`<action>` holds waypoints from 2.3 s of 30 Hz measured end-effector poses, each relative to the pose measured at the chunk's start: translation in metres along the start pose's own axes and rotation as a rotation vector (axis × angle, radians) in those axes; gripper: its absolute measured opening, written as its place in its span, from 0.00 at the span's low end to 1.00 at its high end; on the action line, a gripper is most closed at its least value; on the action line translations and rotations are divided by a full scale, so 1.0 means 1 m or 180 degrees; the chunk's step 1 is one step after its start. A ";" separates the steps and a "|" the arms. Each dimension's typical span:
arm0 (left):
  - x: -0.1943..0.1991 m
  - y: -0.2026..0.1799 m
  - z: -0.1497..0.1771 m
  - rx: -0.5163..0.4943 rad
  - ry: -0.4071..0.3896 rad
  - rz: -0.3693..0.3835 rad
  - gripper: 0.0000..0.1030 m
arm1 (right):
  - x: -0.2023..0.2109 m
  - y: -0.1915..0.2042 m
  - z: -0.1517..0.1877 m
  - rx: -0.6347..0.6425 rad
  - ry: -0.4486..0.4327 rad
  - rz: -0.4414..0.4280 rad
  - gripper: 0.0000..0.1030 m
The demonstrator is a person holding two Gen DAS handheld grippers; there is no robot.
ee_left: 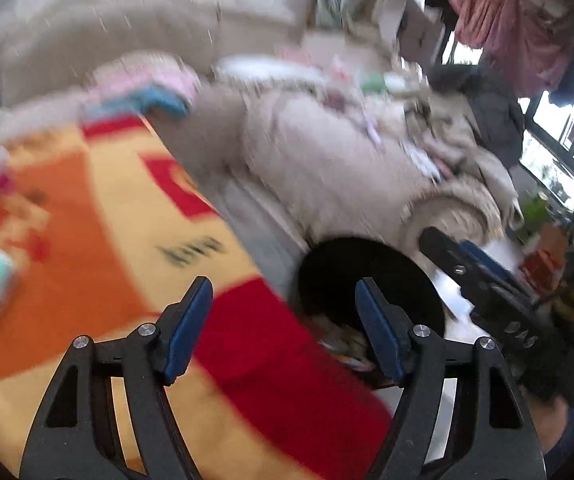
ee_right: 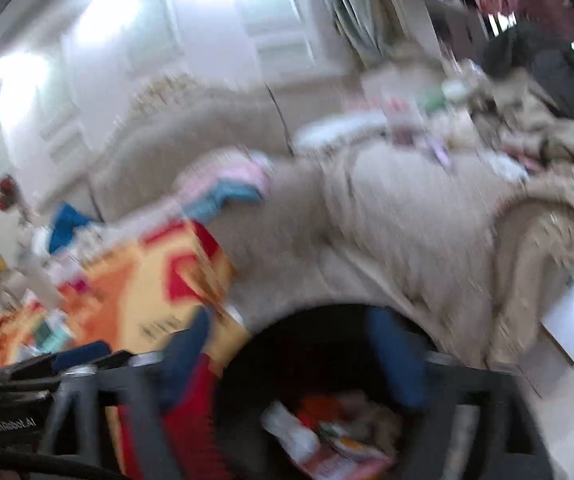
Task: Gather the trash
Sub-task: 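Move both open tools back over the blanket, then grasp the teal tissue pack with the right tool while the left tool grasps the white Tobrex box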
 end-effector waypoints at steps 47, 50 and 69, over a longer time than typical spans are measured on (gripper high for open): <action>0.122 0.270 0.162 0.1516 0.0609 -0.1385 0.28 | -0.065 0.213 0.116 0.0684 0.1244 -0.0967 1.00; 0.122 0.253 0.167 0.1405 0.0590 -0.1540 0.28 | -0.085 0.236 0.124 0.0613 0.1383 -0.0929 1.00; 0.118 0.274 0.176 0.1723 0.0538 -0.1298 0.28 | -0.204 0.351 0.178 0.0965 0.2024 0.0398 0.86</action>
Point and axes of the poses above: each gripper's, at about its wrist camera, not at the fingertips, and x roughly against the way its jaws point, y to its left, z to its underside, the point moved 4 cm from there along -x, roughly the way its jaws point, and after that the axes turned 12 degrees about -x, right-handed, at the moved point
